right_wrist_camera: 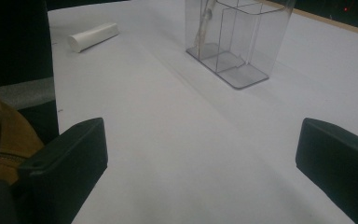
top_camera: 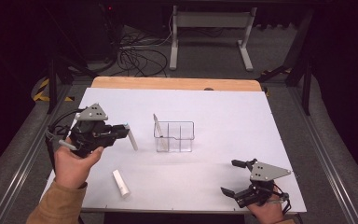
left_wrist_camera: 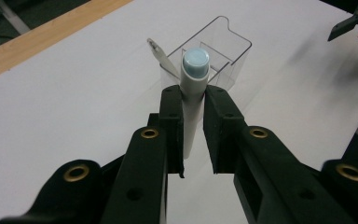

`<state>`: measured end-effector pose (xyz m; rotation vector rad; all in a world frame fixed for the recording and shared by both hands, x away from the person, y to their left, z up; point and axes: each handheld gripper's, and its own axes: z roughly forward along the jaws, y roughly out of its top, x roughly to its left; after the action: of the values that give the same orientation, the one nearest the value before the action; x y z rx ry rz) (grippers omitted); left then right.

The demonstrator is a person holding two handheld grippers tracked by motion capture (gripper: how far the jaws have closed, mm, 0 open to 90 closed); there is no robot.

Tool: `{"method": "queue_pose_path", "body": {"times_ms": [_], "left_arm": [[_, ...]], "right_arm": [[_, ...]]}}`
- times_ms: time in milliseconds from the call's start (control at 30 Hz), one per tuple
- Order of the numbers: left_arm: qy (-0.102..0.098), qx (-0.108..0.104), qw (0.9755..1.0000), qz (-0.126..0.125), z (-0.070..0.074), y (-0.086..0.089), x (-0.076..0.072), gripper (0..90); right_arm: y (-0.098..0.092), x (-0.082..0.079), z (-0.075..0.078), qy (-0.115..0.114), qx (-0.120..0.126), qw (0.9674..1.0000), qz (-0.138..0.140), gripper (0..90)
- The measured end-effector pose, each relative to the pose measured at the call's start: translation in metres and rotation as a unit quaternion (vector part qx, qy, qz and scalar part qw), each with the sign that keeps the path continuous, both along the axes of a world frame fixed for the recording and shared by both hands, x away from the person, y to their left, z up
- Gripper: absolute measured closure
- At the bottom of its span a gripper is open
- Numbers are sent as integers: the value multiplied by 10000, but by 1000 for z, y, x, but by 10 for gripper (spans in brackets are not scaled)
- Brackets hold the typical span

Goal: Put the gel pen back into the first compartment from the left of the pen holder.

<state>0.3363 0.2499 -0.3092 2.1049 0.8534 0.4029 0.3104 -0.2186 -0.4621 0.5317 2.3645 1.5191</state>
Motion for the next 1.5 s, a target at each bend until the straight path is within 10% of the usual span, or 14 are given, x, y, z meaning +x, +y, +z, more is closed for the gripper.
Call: {"method": "queue_pose_path", "body": {"times_ms": [1500], "left_arm": [[39, -810, 9951, -558, 14, -60, 55, 783]], "right_arm": [[-1, 0, 0, -7, -15, 10000, 7, 26]]}}
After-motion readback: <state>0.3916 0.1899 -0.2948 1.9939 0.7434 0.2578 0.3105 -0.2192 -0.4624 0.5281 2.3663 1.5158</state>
